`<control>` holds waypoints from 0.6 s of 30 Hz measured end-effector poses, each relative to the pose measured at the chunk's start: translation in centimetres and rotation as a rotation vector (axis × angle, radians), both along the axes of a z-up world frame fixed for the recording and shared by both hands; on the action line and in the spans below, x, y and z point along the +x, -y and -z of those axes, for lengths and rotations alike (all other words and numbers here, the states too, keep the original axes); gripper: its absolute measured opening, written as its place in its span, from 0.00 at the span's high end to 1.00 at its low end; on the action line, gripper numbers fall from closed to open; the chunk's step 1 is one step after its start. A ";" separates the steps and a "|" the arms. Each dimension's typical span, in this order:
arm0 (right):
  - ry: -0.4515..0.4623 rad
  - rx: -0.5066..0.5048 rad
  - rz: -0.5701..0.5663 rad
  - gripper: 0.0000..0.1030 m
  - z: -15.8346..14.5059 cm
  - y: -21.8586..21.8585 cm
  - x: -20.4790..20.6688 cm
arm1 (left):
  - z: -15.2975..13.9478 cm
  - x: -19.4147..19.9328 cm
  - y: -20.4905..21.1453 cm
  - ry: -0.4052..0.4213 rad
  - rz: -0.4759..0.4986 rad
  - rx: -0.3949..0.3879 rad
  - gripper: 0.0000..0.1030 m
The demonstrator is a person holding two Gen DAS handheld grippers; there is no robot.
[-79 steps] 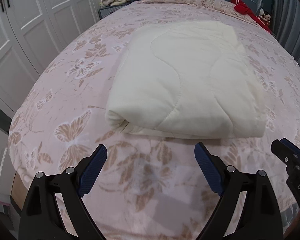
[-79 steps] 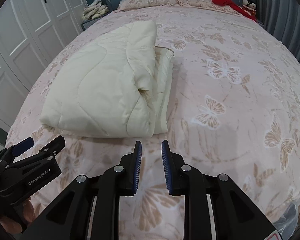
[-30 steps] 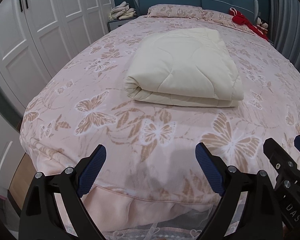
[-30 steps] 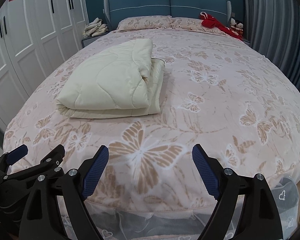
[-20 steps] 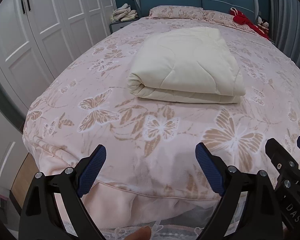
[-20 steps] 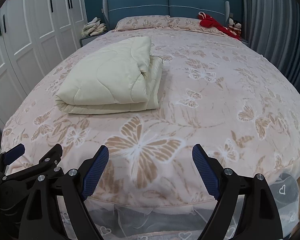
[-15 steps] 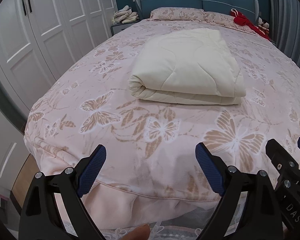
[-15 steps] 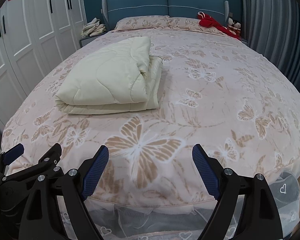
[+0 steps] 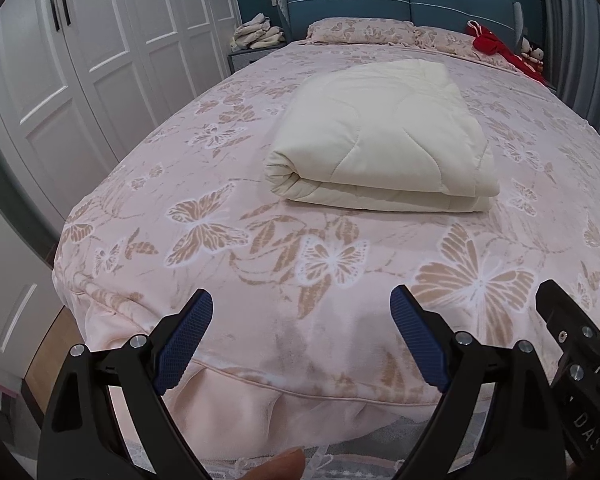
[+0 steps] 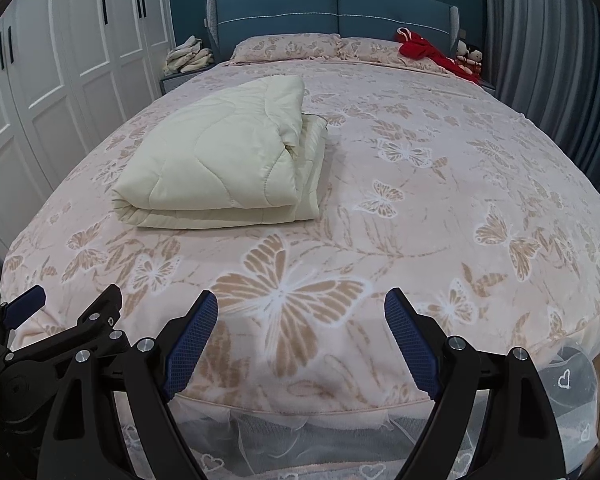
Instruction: Fold large clothes
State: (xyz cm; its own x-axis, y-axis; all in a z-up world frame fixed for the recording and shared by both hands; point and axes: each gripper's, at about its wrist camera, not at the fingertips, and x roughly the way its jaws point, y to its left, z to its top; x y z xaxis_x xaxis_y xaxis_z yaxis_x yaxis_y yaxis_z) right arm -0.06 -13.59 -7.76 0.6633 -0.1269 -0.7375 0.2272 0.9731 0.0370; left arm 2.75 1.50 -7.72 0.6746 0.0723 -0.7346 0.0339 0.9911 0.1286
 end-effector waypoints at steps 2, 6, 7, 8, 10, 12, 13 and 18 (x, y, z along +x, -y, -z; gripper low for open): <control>0.000 0.001 0.002 0.19 0.0 0.0 0.0 | 0.0 0.0 0.0 0.001 -0.001 0.000 0.15; 0.000 -0.002 0.002 0.19 0.0 0.0 0.0 | -0.1 0.0 0.0 0.008 -0.002 0.007 0.15; 0.000 -0.002 0.002 0.19 0.0 0.1 0.0 | -0.1 -0.1 0.1 0.009 -0.002 0.008 0.15; -0.001 -0.001 0.001 0.19 0.0 0.1 0.0 | -0.1 -0.1 0.1 0.009 -0.002 0.008 0.15; 0.000 -0.002 0.001 0.19 0.0 0.0 0.0 | -0.1 -0.1 0.1 0.009 -0.002 0.007 0.15; -0.001 -0.002 0.000 0.19 0.0 0.0 0.0 | -0.1 -0.1 0.1 0.010 -0.003 0.010 0.15; -0.001 -0.001 -0.001 0.19 0.0 0.0 0.0 | -0.1 -0.1 0.0 0.011 -0.004 0.009 0.15; 0.000 -0.003 0.001 0.19 0.0 -0.1 0.0 | -0.1 0.0 0.0 0.012 -0.007 0.009 0.16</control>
